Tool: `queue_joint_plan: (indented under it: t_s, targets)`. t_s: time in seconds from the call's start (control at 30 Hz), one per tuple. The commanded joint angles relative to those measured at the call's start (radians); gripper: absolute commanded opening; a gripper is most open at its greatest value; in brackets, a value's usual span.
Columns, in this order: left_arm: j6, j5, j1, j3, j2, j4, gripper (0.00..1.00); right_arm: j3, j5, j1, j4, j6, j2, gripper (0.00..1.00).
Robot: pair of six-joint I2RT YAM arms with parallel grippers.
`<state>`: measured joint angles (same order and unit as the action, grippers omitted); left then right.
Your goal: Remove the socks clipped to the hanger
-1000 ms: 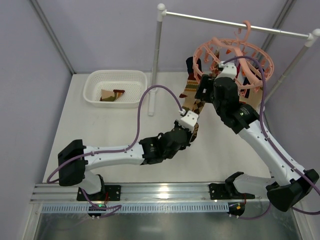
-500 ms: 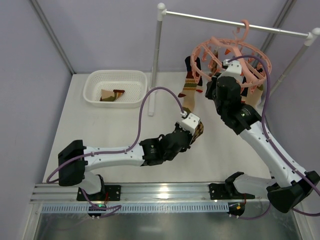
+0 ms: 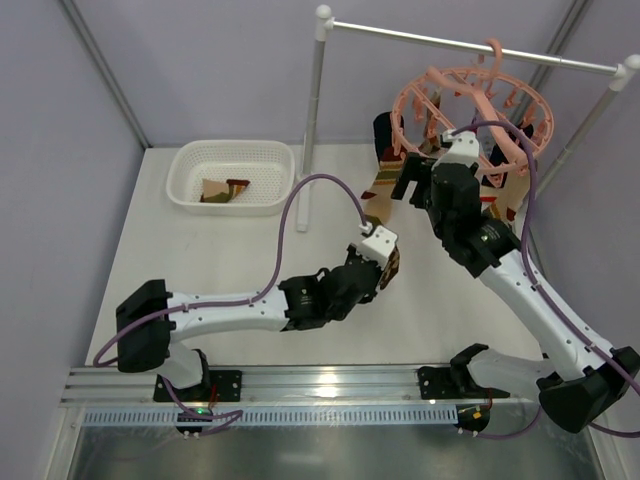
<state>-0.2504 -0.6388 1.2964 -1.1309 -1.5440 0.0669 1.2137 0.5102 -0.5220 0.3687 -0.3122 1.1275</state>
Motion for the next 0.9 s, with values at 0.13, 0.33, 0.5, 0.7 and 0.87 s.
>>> queue_joint_plan:
  t_s: [0.13,0.33,0.5,0.7,0.87]
  targets:
    - [-0.070,0.077,-0.139,0.072,0.073,0.010,0.00,-0.114,-0.015,-0.006,-0.054,-0.002,-0.110,0.96]
    - [-0.170,0.247,-0.328,0.135,0.146,0.025,0.00,-0.276,-0.041,-0.004,-0.103,-0.019,-0.228,0.98]
    - [-0.221,0.409,-0.520,0.131,0.163,0.033,0.00,-0.423,-0.044,-0.004,-0.158,-0.039,-0.308,1.00]
    - [-0.259,0.572,-0.727,0.030,0.124,-0.015,0.00,-0.526,-0.061,-0.006,-0.192,-0.045,-0.296,1.00]
    - [-0.283,0.610,-0.856,-0.035,0.096,-0.048,0.00,-0.586,-0.061,-0.004,-0.238,-0.030,-0.262,1.00]
